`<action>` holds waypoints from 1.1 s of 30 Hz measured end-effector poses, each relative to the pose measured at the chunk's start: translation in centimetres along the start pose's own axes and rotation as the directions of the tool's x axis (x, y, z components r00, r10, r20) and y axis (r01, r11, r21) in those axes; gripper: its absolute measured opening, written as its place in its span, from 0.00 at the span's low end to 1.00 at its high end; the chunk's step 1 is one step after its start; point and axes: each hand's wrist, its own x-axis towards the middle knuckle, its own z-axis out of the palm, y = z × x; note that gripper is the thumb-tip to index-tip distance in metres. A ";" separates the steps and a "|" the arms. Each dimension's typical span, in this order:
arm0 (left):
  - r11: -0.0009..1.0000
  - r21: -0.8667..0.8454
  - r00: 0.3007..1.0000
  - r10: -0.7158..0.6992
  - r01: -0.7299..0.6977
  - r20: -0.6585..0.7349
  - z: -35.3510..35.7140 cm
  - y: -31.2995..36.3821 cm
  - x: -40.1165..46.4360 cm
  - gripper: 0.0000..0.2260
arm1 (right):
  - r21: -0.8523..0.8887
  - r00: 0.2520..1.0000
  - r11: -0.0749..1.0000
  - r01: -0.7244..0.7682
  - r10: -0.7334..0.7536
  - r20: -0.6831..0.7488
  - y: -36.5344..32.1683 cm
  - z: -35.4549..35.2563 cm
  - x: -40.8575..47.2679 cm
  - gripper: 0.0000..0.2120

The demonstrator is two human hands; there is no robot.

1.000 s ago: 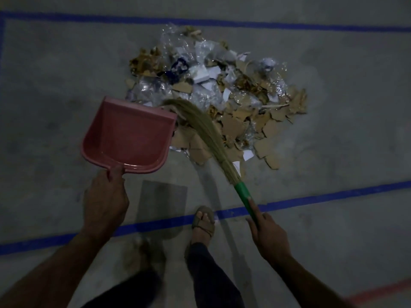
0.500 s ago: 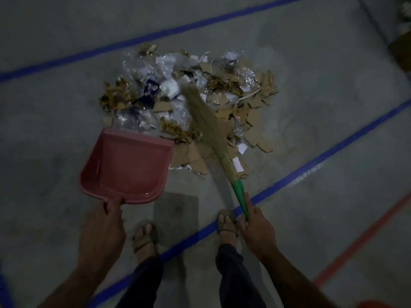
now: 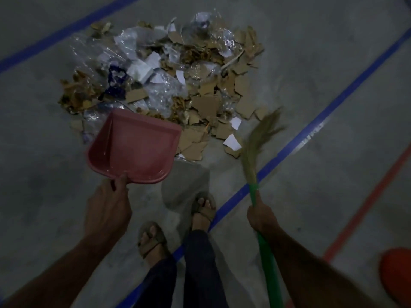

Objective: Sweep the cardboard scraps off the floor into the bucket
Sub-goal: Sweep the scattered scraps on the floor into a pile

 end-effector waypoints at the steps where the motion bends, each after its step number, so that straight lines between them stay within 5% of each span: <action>1: 1.000 0.009 1.000 0.014 -0.014 -0.003 0.5 0.2 0.6 0.18 | -0.020 0.999 0.999 0.045 -0.045 0.007 -0.6 0.8 0.5 0.25; 5: 0.997 0.063 0.999 0.034 -0.034 0.000 1.2 0.8 2.7 0.19 | -0.147 0.967 0.959 0.241 -0.225 0.116 -3.5 3.4 0.8 0.35; 12: 0.996 0.074 0.998 0.049 -0.051 0.027 -0.2 1.9 4.9 0.20 | -0.071 0.920 0.925 0.373 -0.359 0.158 -5.3 2.2 0.3 0.34; 18: 0.994 0.078 0.997 0.079 -0.078 -0.010 -1.6 2.6 5.6 0.20 | -0.018 0.911 0.911 0.411 -0.411 -0.037 -1.8 -0.4 -4.8 0.32; 24: 0.993 0.049 0.990 0.111 -0.107 -0.086 -2.9 2.7 4.7 0.19 | 0.109 0.934 0.955 0.275 -0.239 -0.264 5.2 2.5 -8.7 0.39; 29: 0.991 0.072 0.988 0.116 -0.109 -0.098 -2.6 1.2 3.7 0.22 | 0.027 0.994 0.994 0.106 -0.105 -0.025 5.3 4.1 -8.7 0.36; 33: 0.990 0.093 0.991 0.113 -0.106 -0.067 -2.5 0.4 2.6 0.20 | -0.002 0.969 0.974 0.228 -0.227 0.092 3.2 6.2 -6.5 0.36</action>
